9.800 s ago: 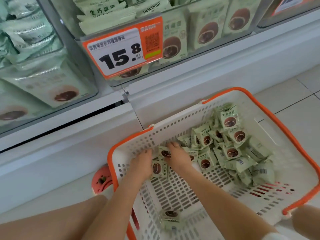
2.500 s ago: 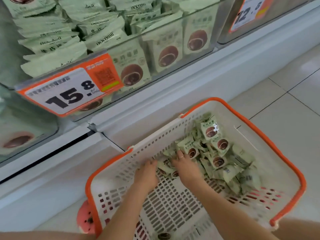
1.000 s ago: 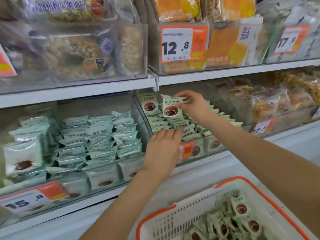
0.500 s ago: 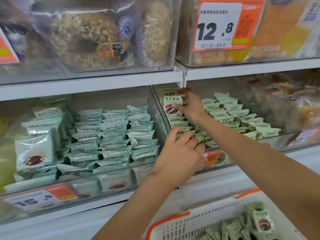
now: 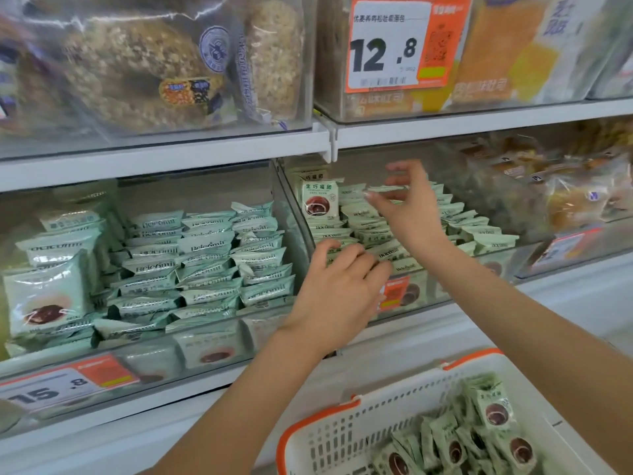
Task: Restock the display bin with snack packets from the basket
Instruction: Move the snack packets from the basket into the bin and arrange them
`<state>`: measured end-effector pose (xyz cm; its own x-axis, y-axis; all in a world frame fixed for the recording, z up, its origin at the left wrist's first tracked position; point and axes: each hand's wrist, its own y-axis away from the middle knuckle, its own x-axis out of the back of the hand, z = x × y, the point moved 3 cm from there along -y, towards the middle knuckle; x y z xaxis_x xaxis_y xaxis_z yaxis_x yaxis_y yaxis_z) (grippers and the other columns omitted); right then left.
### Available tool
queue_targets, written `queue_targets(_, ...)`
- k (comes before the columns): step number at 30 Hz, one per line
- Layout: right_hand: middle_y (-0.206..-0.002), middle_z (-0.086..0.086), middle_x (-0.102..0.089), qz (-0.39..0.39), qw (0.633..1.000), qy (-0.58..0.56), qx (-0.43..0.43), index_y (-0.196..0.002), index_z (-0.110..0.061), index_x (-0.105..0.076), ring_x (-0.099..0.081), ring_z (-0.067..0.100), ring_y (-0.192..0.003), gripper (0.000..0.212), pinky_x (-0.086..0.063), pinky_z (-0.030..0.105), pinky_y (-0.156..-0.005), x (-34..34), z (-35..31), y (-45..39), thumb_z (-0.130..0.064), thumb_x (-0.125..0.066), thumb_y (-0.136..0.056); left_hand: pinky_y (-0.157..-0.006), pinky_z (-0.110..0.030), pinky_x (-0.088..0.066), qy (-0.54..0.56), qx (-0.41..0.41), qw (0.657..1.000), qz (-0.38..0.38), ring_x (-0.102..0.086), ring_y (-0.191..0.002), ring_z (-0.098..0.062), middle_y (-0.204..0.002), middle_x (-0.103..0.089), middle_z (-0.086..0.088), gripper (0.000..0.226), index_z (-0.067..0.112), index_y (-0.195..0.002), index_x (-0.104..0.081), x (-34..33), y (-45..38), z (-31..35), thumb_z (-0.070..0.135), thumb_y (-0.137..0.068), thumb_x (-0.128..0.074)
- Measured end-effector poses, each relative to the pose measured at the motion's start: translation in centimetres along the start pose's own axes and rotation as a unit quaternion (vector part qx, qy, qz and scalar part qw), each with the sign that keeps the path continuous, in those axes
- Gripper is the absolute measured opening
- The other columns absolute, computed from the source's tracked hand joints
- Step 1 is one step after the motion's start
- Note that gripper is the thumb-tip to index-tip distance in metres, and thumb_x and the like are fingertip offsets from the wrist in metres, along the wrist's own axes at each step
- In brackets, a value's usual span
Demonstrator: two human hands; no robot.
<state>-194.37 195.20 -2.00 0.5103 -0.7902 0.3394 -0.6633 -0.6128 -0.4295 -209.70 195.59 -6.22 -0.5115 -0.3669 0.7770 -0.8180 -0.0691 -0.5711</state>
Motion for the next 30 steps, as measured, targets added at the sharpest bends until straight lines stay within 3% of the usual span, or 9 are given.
queue_targets(2, -0.097, -0.008, -0.054, 0.044, 0.999, -0.027, 0.004, -0.114, -0.019, -0.048, -0.059, 0.001, -0.082, 0.04, -0.049, 0.013, -0.067, 3.4, 0.2, 2.7, -0.022, -0.072, -0.082, -0.097, -0.041, -0.03, 0.032, -0.015, 0.999, 0.031, -0.057, -0.099, -0.021, -0.099, -0.065, 0.002, 0.025, 0.017, -0.101, -0.063, 0.2, -0.2, 1.4, 0.016, -0.076, -0.064)
queue_targets(6, -0.097, -0.005, -0.057, 0.154, 0.985, -0.07, -0.033, -0.097, -0.027, -0.049, -0.057, 0.0, -0.077, 0.025, -0.044, 0.008, -0.063, 9.8, 3.4, 8.8, -0.019, -0.069, -0.085, -0.098, -0.038, -0.031, 0.055, -0.075, 0.994, 0.051, -0.056, -0.094, -0.021, -0.091, -0.063, 0.0, 0.022, 0.015, -0.095, -0.059, -0.3, 0.5, 6.5, 0.003, -0.077, -0.058)
queue_targets(8, -0.099, -0.002, -0.057, 0.193, 0.977, -0.047, -0.072, -0.091, -0.032, -0.047, -0.056, -0.003, -0.074, 0.025, -0.043, 0.006, -0.061, 11.9, 6.3, 12.2, -0.019, -0.068, -0.086, -0.099, -0.037, -0.032, 0.078, -0.095, 0.992, 0.008, -0.055, -0.091, -0.02, -0.088, -0.062, 0.002, 0.023, 0.017, -0.094, -0.06, -1.5, 1.7, 9.3, 0.003, -0.075, -0.061)
queue_targets(11, -0.1, 0.006, -0.057, 0.182, 0.972, -0.006, -0.151, -0.1, -0.015, -0.051, -0.057, 0.006, -0.075, 0.019, -0.044, 0.007, -0.055, 13.9, 11.3, 17.6, -0.013, -0.066, -0.088, -0.095, -0.034, -0.04, 0.107, -0.119, 0.978, -0.132, -0.055, -0.086, -0.015, -0.082, -0.061, 0.007, 0.029, 0.022, -0.089, -0.064, -4.8, 4.9, 13.5, 0.01, -0.064, -0.072)
queue_targets(13, -0.095, 0.008, -0.058, 0.149, 0.961, 0.022, -0.23, -0.103, -0.006, -0.052, -0.057, 0.009, -0.069, 0.02, -0.042, 0.012, -0.046, 14.8, 15.0, 21.5, -0.012, -0.064, -0.089, -0.089, -0.033, -0.047, 0.128, -0.115, 0.956, -0.236, -0.055, -0.079, -0.014, -0.075, -0.058, 0.009, 0.032, 0.024, -0.083, -0.062, -7.6, 7.9, 15.7, 0.008, -0.058, -0.076)
queue_targets(15, -0.095, 0.007, -0.061, 0.086, 0.945, 0.079, -0.306, -0.102, -0.011, -0.052, -0.06, 0.015, -0.072, 0.018, -0.043, 0.021, -0.048, 15.0, 18.9, 25.3, -0.017, -0.063, -0.089, -0.085, -0.036, -0.048, 0.162, -0.07, 0.932, -0.318, -0.056, -0.079, -0.016, -0.077, -0.059, 0.007, 0.033, 0.022, -0.083, -0.06, -9.6, 10.4, 16.8, 0.005, -0.059, -0.073)
queue_targets(19, -0.1, 0.005, -0.058, -0.115, 0.888, 0.171, -0.411, -0.107, -0.016, -0.051, -0.056, 0.017, -0.083, 0.025, -0.05, 0.027, -0.068, 13.1, 25.4, 31.2, -0.021, -0.066, -0.087, -0.108, -0.041, -0.02, 0.159, 0.027, 0.878, -0.451, -0.042, -0.121, -0.023, -0.127, -0.053, -0.002, 0.047, 0.018, -0.133, -0.045, -13.4, 15.1, 17.4, 0.004, -0.089, -0.049)
queue_targets(23, -0.124, 0.0, -0.051, -0.304, 0.831, 0.218, -0.412, -0.127, -0.02, -0.043, -0.053, 0.015, -0.105, 0.045, -0.045, 0.025, -0.083, 8.6, 28.6, 33.8, -0.031, -0.064, -0.088, -0.109, -0.037, -0.023, 0.17, 0.117, 0.839, -0.504, -0.036, -0.13, -0.023, -0.138, -0.046, -0.002, 0.058, 0.022, -0.144, -0.034, -16.5, 17.9, 17.4, 0.002, -0.09, -0.047)
queue_targets(30, -0.14, 0.004, -0.043, -0.351, 0.838, 0.235, -0.346, -0.139, -0.018, -0.033, -0.05, 0.024, -0.12, 0.059, -0.047, 0.038, -0.092, 1.0, 32.2, 33.6, -0.027, -0.063, -0.089, -0.099, -0.038, -0.039, 0.198, 0.187, 0.775, -0.571, -0.044, -0.123, -0.027, -0.134, -0.048, -0.007, 0.046, 0.017, -0.134, -0.045, -21.4, 20.0, 18.4, 0.008, -0.089, -0.05)
